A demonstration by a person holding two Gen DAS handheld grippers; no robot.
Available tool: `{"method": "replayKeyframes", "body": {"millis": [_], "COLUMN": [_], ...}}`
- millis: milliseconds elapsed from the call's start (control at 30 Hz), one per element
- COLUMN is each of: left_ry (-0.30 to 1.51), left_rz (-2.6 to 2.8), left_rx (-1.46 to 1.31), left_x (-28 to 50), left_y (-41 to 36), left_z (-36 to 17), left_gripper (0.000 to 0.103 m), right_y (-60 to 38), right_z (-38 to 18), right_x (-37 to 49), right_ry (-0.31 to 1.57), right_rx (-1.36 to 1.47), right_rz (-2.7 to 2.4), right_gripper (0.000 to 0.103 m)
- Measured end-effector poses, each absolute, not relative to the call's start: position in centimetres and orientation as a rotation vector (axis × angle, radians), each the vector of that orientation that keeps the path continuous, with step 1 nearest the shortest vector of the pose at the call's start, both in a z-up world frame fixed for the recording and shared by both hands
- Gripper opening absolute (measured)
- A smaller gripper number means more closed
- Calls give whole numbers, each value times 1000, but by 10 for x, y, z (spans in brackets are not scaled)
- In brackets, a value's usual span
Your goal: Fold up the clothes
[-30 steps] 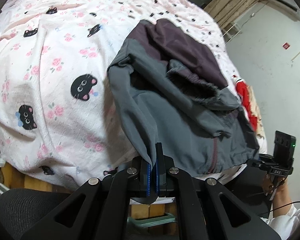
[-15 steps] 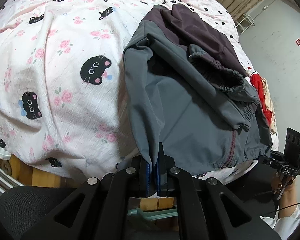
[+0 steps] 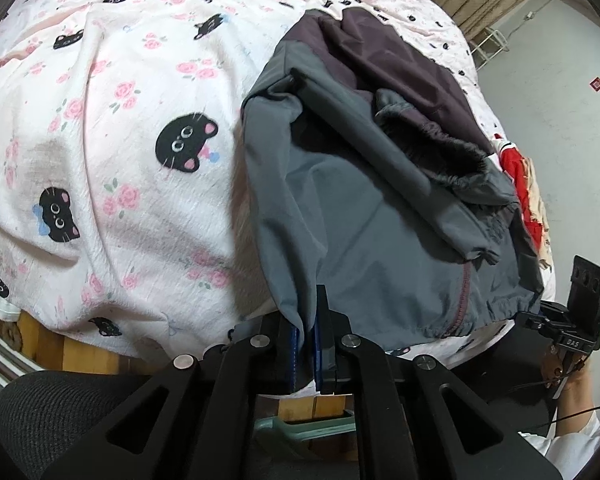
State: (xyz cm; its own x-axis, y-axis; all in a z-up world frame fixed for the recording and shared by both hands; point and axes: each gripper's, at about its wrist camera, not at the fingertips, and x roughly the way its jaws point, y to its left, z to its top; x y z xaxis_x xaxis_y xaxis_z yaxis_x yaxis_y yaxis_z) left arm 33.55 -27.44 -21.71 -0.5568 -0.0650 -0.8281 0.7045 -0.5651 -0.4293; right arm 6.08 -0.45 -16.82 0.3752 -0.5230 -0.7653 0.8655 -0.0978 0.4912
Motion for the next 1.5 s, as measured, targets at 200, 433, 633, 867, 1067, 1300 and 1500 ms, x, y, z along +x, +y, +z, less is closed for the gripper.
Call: {"method": "replayKeyframes", "body": {"millis": [200,433,633,867,1067,1300,1500], "left_ry": [1120,1160,1168,1165,1152,1140,1139], "left_rz": [-2172,-2201,-2229,-2222,-2206,-2203,-2202], "left_rx": [1069,1016,967,975,1002,1020,1028], "left_x": [339,346,358,355,351,351,352], "left_y": [-277,-281,-284,-284,-283,-283,-282], "left_z": [-213,-202,-195,-198,-200,-202,-203], "left_gripper": [3,3,3,3,3,3,3], "right_y": [-4,-3,-6,-9,-6,-5,-16], "right_z": [-168,-168,-169,-177,-173,-170,-177], "right_x": [60,55,55,56,57,41,48], "right_ry": [367,311,305,313,257,143,208], "right_rx": [1164,1169,1160,1175,1194,1265,1282], "right_rz": [-1214,-1195,-1191,-1202,-1178,-1210,-1250], "right_gripper": [20,20,20,20,55,69,18]}}
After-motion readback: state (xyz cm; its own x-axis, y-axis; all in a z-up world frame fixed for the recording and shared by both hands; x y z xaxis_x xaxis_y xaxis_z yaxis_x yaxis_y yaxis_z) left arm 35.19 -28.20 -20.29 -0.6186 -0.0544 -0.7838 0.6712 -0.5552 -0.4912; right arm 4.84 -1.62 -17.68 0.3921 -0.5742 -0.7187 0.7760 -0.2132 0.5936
